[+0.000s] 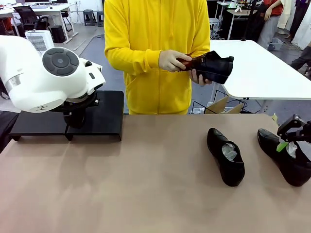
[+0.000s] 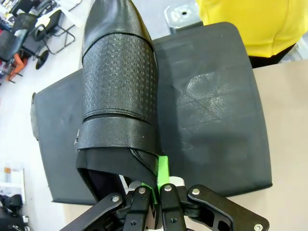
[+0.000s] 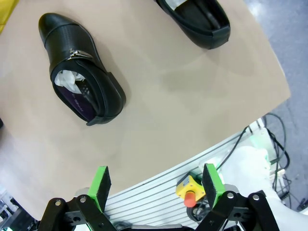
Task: Organize the shoes by placing them on the stand.
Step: Place the Shoe from the middle of the table onto the Shoes Stand.
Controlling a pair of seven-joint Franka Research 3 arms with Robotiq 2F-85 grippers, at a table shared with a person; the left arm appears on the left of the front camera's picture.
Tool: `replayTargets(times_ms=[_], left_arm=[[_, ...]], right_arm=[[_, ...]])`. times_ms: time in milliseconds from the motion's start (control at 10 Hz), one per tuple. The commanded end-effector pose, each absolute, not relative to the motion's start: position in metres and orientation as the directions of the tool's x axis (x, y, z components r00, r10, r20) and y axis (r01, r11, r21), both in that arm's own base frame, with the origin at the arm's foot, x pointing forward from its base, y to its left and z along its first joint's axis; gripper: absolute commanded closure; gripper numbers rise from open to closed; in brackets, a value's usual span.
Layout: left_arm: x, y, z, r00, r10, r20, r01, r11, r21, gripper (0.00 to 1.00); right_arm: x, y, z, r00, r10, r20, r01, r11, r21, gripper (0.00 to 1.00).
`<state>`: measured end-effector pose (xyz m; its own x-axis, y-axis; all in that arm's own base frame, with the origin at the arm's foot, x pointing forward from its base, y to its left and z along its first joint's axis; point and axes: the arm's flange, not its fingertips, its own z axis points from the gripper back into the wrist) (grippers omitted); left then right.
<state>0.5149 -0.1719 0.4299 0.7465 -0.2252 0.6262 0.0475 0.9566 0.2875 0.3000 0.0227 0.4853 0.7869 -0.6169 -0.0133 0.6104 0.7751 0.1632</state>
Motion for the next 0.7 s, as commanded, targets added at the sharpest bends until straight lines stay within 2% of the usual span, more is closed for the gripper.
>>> replayTargets(times_ms=[0, 300, 400, 600], left_arm=[[0.528, -0.181, 0.423, 0.733, -0.212, 0.646, 0.01, 0.953, 0.302, 1.0], [0.531, -0.181, 0.41, 0.744, -0.215, 0.632, -0.005, 0.945, 0.327, 1.0], [0.533, -0.18, 0.407, 0.747, -0.207, 0.632, -0.016, 0.944, 0.328, 0.91], [0.534, -0.181, 0.403, 0.745, -0.203, 0.636, -0.026, 0.943, 0.332, 0.52]], right_arm=[[0.3, 0.022, 0.485, 0.79, -0.613, -0.015, 0.607, 0.777, 0.167, 0.0], [0.3, 0.022, 0.485, 0.79, -0.613, -0.015, 0.607, 0.777, 0.167, 0.0], [0.3, 0.022, 0.485, 0.79, -0.613, -0.015, 0.607, 0.777, 0.167, 0.0], [0.3, 0.022, 0.485, 0.79, -0.613, -0.015, 0.607, 0.777, 0.167, 0.0]])
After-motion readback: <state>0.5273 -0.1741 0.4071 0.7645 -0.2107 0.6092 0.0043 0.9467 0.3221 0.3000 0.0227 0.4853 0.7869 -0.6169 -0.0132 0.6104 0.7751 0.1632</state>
